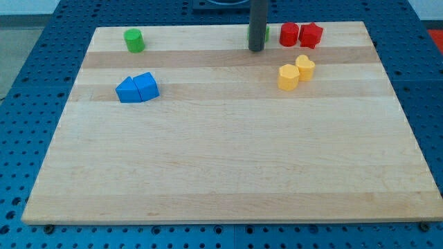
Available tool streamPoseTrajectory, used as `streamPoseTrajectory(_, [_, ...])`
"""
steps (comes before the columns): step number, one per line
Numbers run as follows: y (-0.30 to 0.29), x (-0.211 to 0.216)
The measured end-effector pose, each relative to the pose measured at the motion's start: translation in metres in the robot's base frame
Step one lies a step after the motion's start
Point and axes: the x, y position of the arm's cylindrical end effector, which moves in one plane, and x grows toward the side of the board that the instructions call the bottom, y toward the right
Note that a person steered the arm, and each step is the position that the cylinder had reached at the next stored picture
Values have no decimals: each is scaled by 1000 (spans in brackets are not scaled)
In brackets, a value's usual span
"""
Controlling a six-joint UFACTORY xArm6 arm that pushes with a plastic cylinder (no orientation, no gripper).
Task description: Slide the green circle to top center
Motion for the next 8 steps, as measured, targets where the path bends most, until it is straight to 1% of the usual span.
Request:
streamPoseTrajectory(1, [-65, 6])
streamPoseTrajectory(3, [-265, 11])
streamPoseTrajectory(4, [-325, 8])
streamPoseTrajectory(5, [-302, -2])
streamPoseTrajectory(6, [-261, -5])
streamPoseTrajectory(7, [-288, -21])
streamPoseTrajectory(8, [-275, -36])
